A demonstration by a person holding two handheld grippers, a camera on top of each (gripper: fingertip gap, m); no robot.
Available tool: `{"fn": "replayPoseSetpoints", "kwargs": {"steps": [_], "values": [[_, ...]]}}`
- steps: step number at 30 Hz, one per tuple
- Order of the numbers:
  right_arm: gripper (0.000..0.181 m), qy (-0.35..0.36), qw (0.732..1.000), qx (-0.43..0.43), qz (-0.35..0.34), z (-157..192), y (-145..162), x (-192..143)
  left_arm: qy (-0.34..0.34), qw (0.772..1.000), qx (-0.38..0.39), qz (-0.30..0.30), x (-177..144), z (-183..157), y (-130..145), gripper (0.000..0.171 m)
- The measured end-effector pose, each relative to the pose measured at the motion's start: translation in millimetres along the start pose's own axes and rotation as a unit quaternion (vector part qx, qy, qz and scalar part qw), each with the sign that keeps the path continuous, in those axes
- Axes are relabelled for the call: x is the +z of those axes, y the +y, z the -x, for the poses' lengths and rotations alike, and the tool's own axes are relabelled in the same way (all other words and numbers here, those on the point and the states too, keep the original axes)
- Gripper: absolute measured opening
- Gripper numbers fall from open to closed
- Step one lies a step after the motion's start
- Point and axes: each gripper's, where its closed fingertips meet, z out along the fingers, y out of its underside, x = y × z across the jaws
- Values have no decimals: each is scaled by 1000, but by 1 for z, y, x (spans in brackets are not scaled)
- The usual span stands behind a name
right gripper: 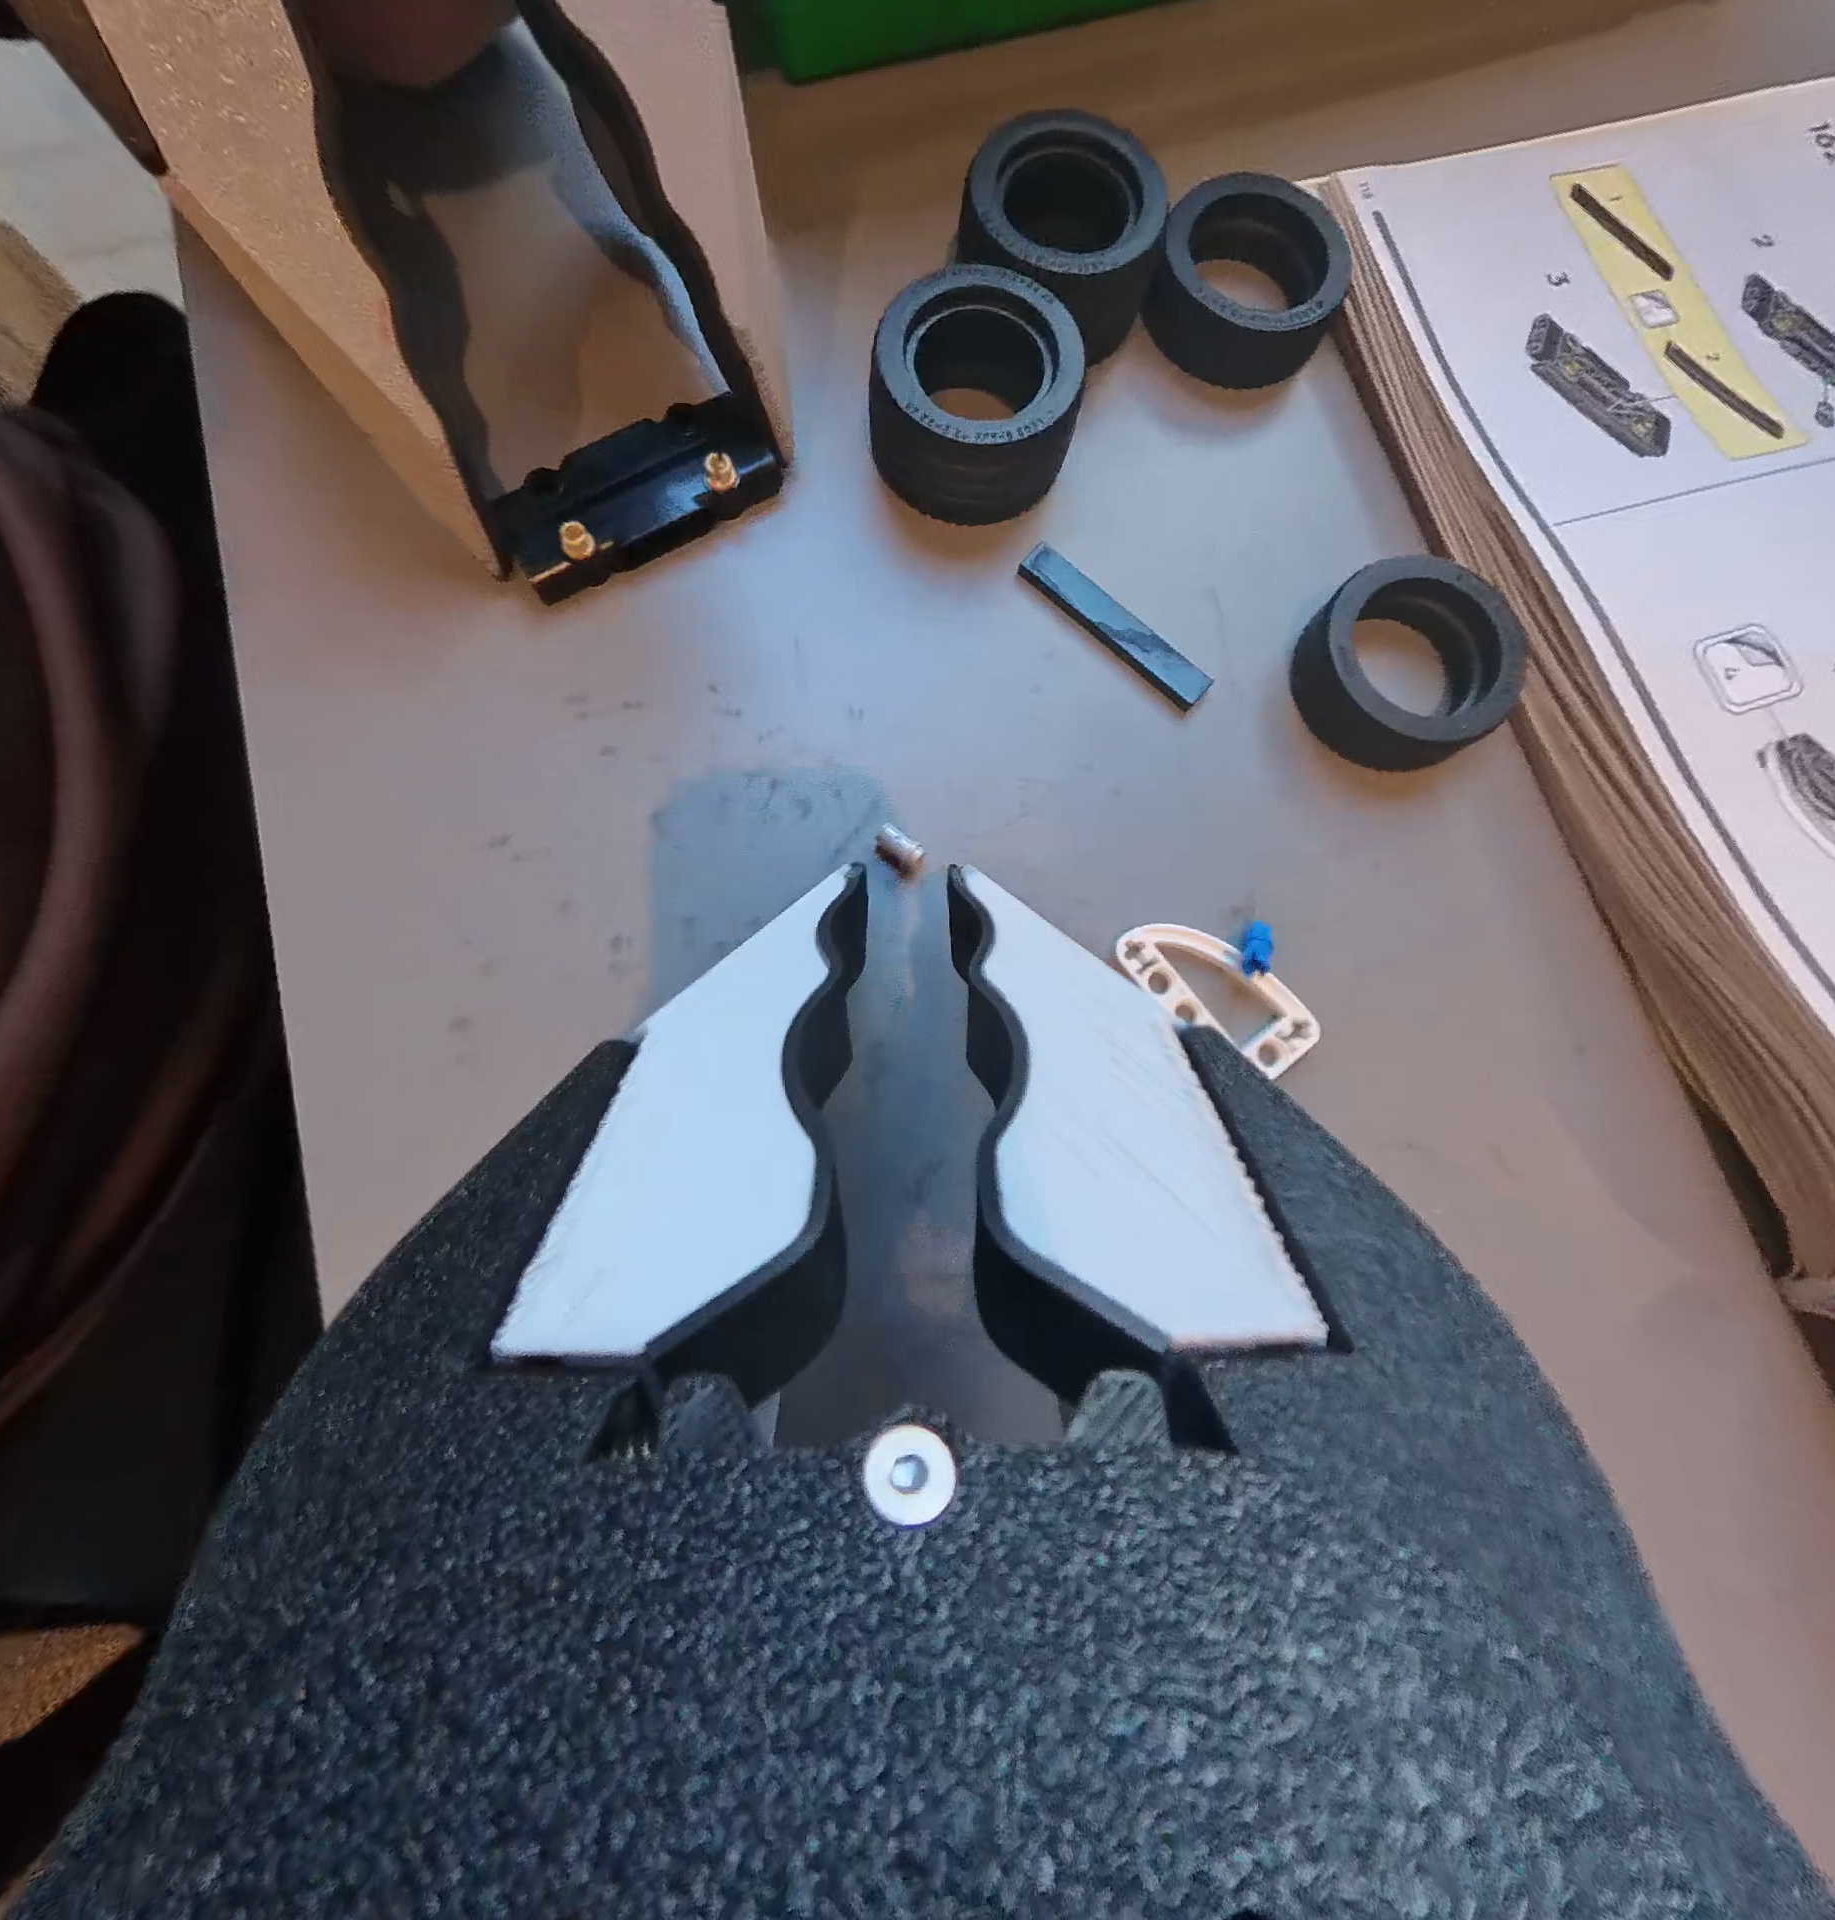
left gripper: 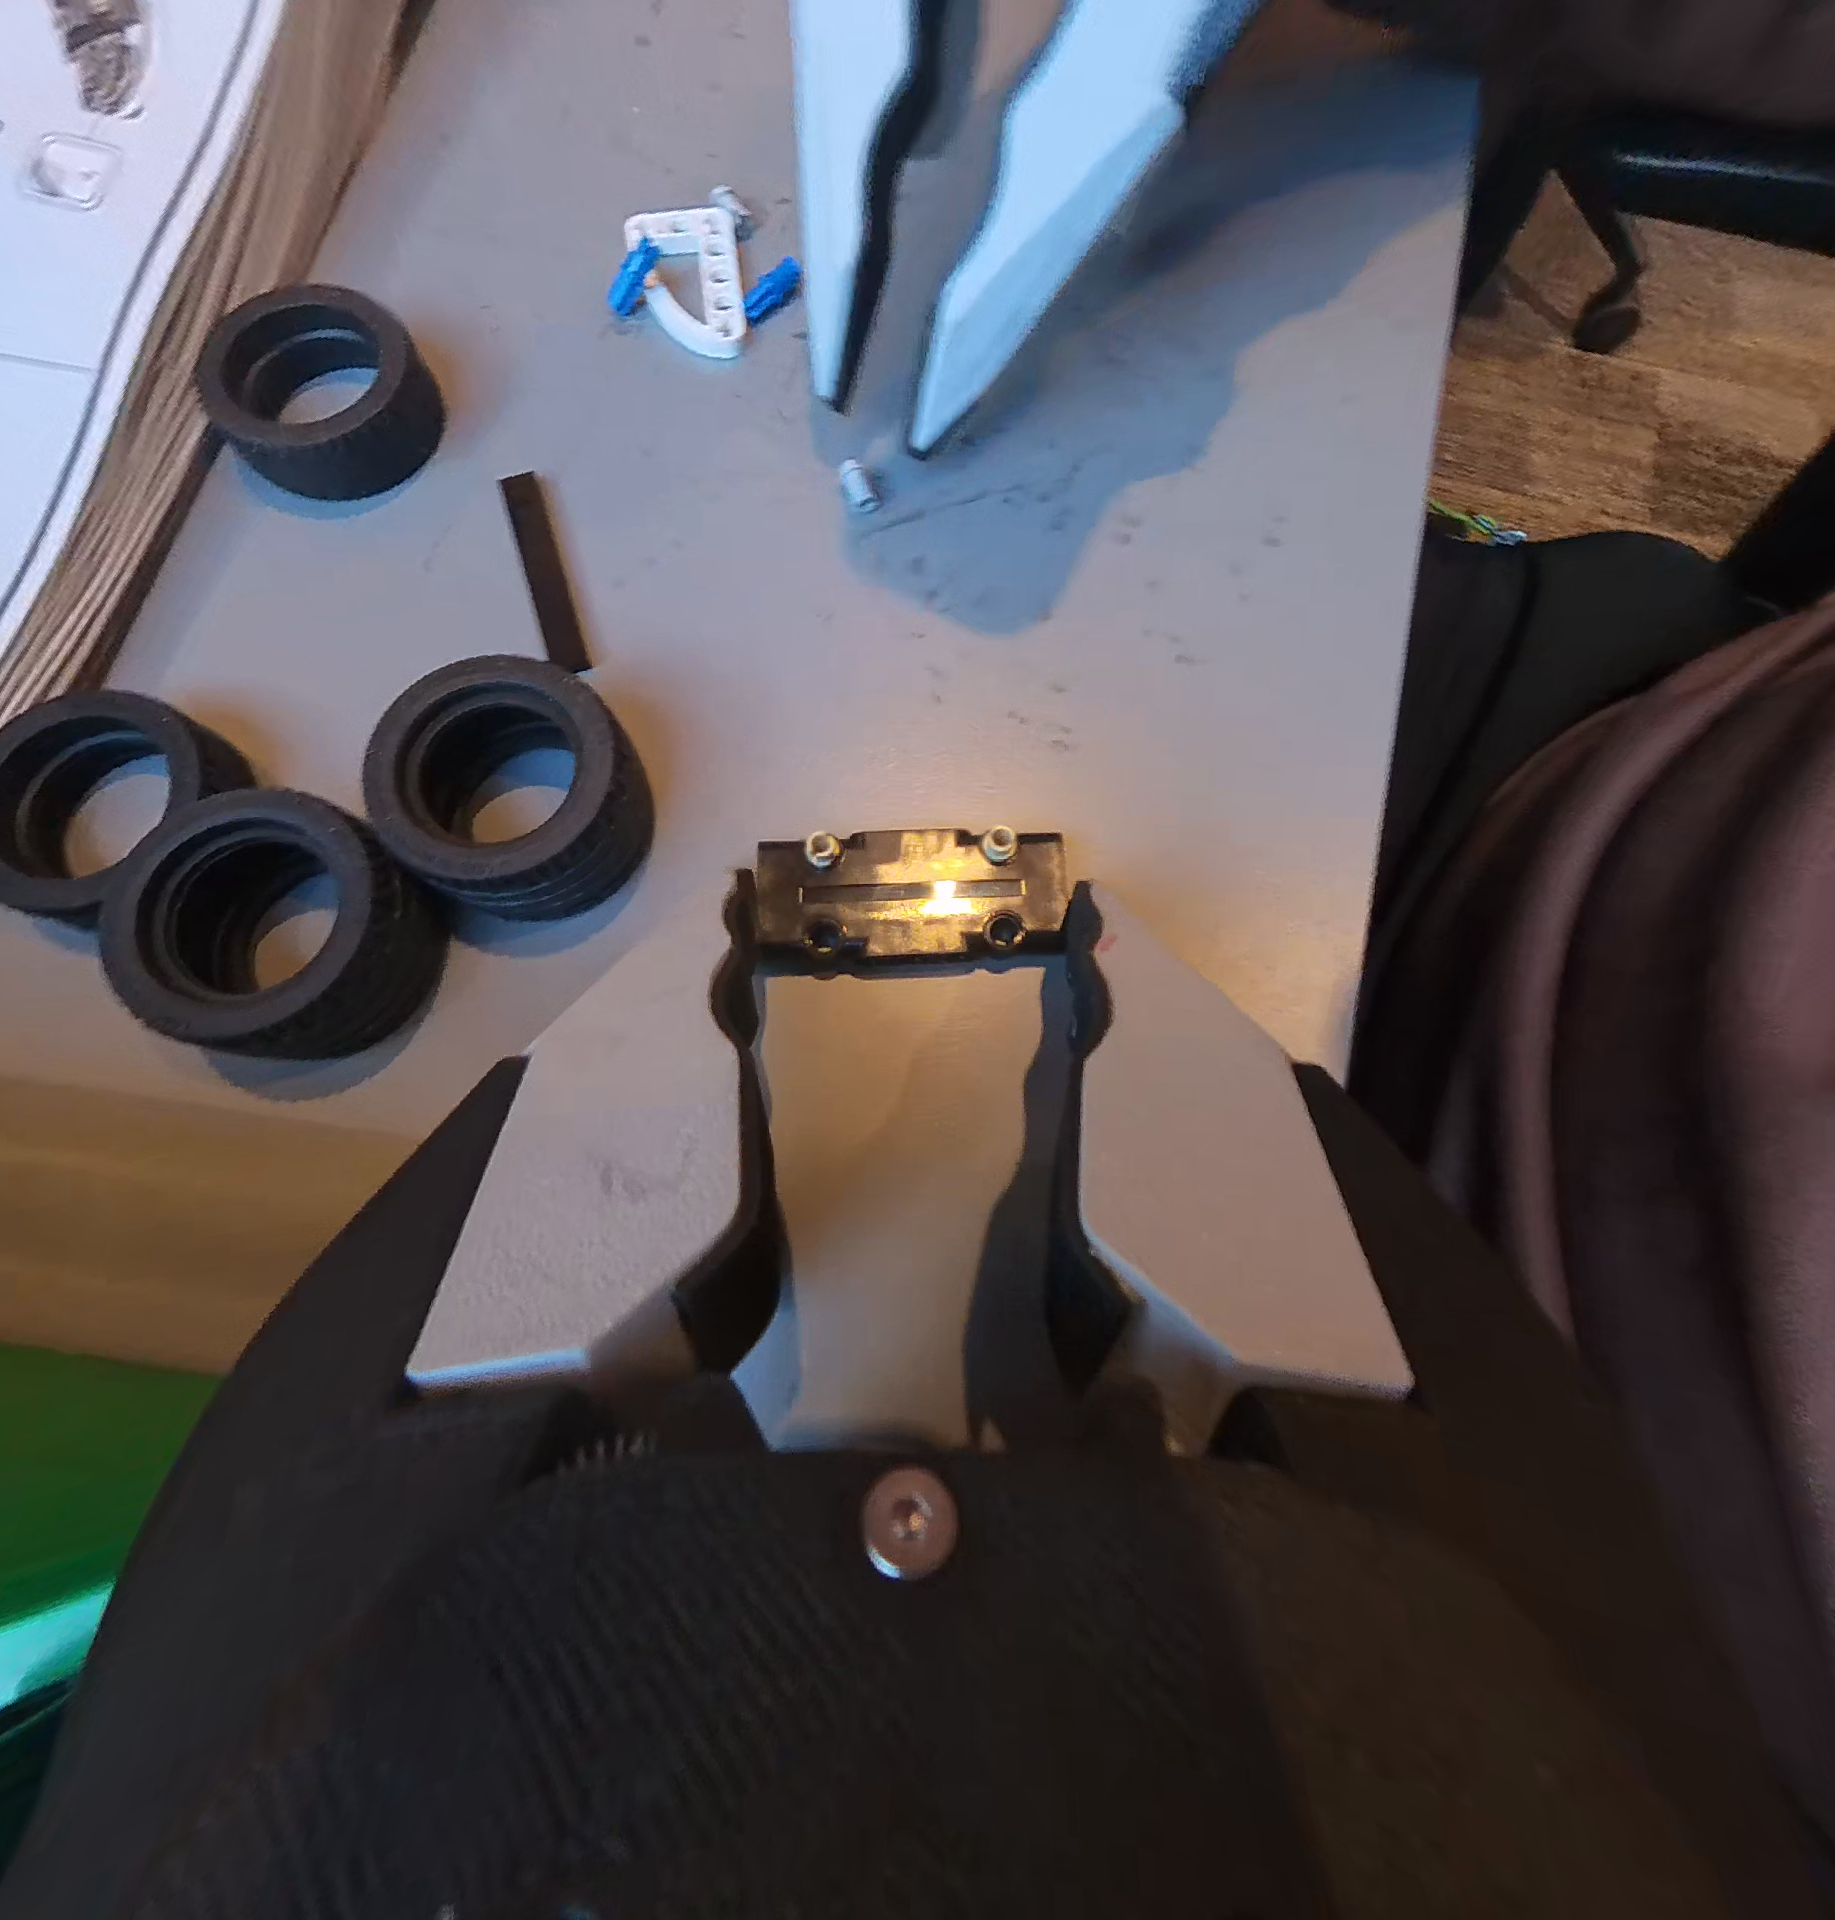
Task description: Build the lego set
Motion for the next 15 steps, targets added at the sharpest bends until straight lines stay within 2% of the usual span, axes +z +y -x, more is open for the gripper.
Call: {"fn": "replayPoseSetpoints", "kwargs": {"steps": [9, 15], "values": [[17, -72, 993, -82, 49, 4, -2, 3, 40, 999, 34, 1, 0, -14, 0, 58], [10, -105, 990, -70, 68, 5, 1, 11, 42, 998, 40, 1, 0, -15, 0, 58]]}}
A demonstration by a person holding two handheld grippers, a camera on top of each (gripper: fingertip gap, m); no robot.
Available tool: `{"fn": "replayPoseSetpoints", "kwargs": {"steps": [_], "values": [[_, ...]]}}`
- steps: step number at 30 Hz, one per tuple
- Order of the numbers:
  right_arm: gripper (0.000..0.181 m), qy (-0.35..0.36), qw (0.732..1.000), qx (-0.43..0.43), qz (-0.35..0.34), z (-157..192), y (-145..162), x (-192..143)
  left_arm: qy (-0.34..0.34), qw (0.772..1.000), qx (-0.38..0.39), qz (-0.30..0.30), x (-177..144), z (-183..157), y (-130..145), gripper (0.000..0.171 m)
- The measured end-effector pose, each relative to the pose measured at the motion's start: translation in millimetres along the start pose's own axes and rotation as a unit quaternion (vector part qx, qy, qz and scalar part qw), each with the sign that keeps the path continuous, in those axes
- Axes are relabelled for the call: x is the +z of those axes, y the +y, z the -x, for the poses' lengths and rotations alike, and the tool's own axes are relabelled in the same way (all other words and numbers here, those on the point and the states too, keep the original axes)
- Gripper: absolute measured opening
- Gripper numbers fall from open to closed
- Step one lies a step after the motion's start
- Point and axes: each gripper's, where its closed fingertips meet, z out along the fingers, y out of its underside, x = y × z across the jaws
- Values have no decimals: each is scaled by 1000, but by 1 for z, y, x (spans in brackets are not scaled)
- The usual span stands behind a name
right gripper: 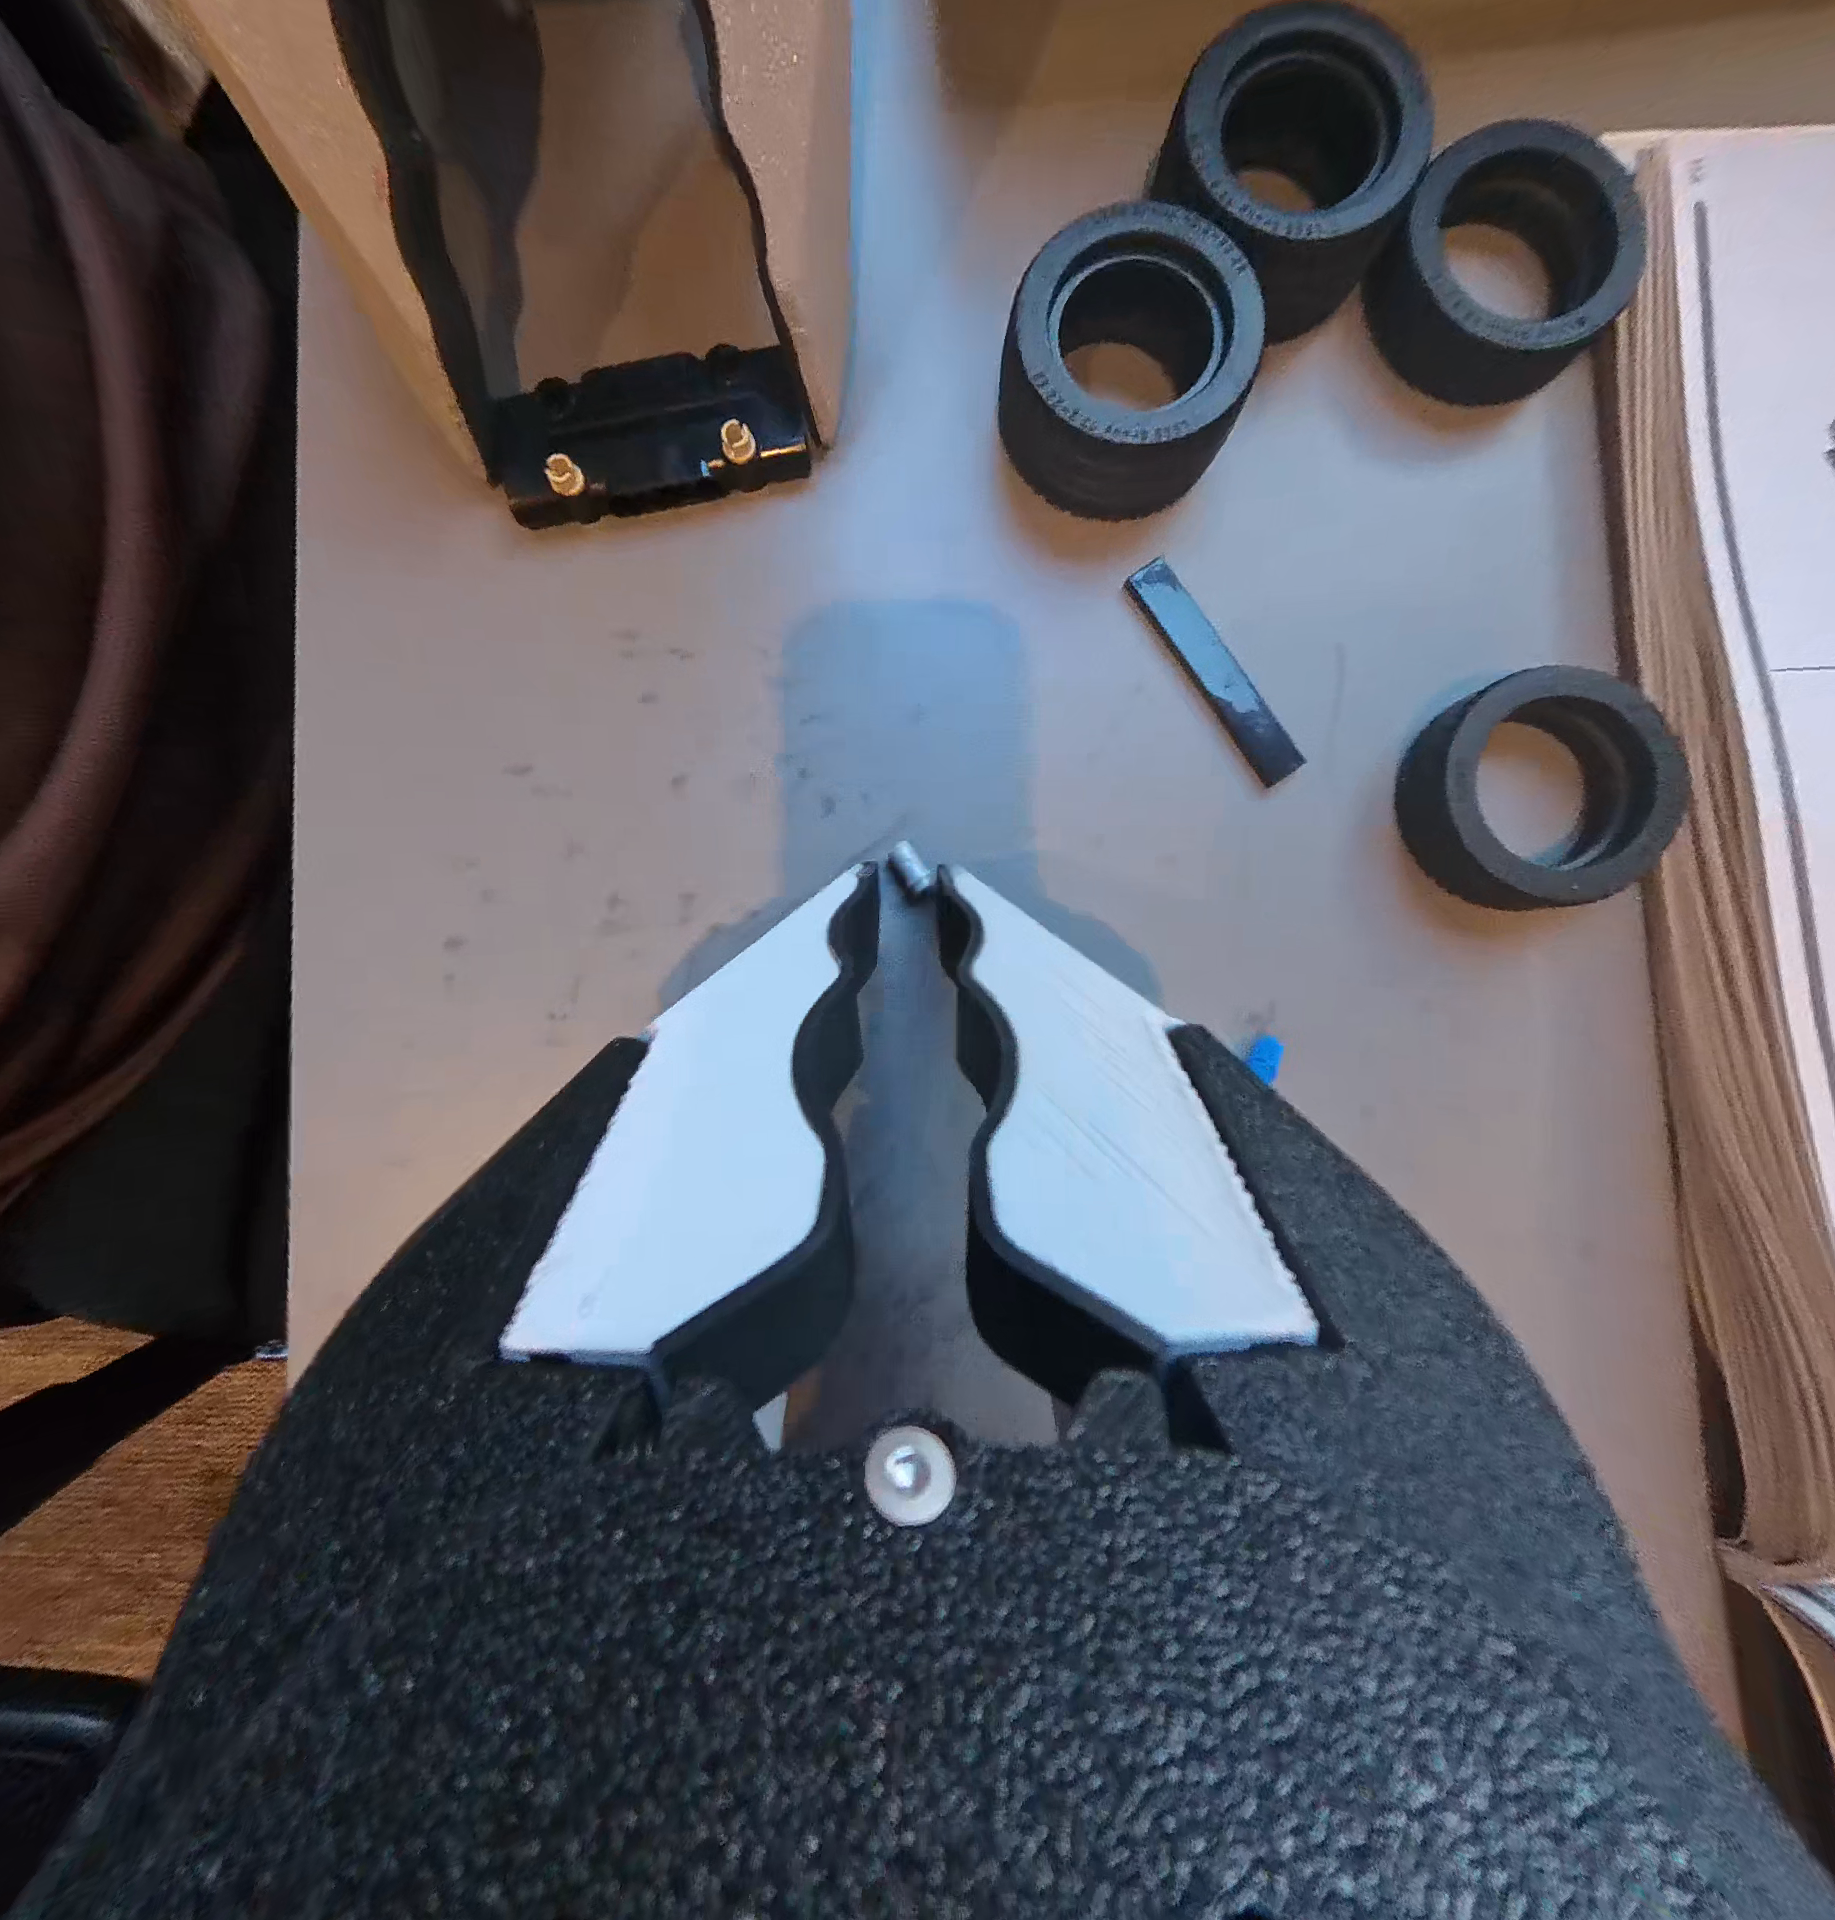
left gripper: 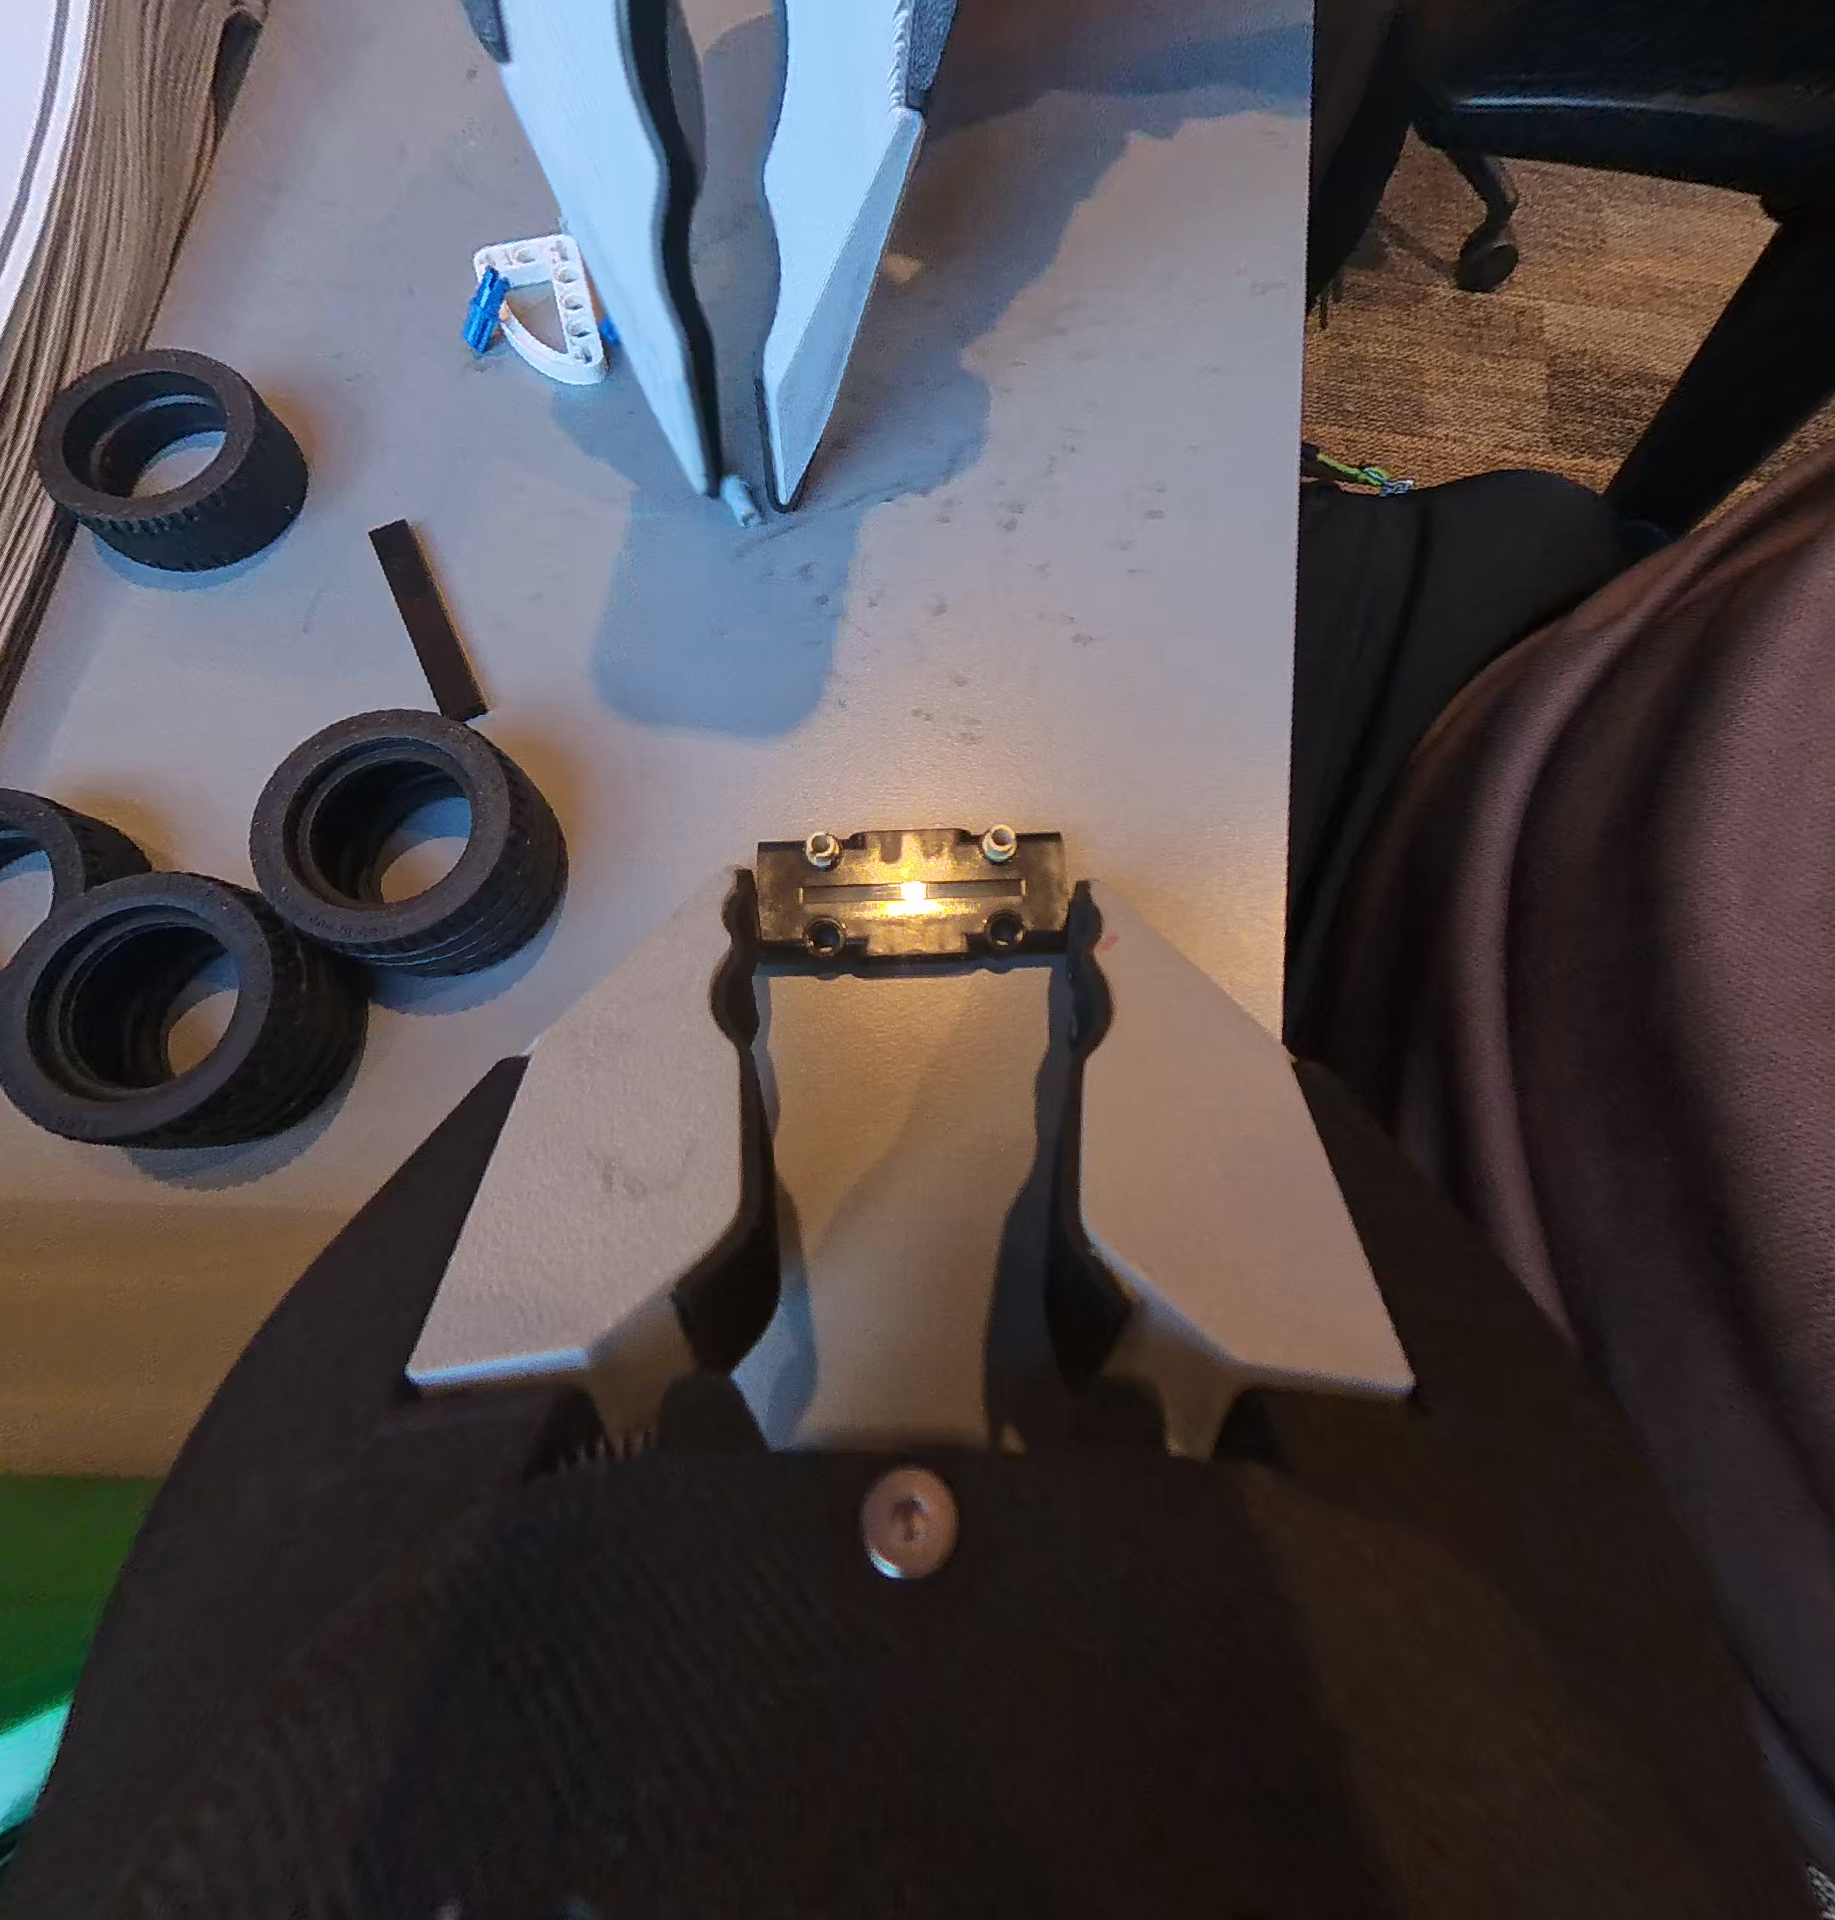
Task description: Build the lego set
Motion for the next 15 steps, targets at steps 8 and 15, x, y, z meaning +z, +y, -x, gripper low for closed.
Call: {"fn": "replayPoseSetpoints", "kwargs": {"steps": [8, 15], "values": [[5, 33, 998, 51, -26, 13, -1, -1, -2, 1000, 6, 1, -1, -1, 0, 58], [5, 52, 993, 77, -74, 24, -6, 1, -5, 1000, 9, 1, -1, -1, 0, 58]]}}
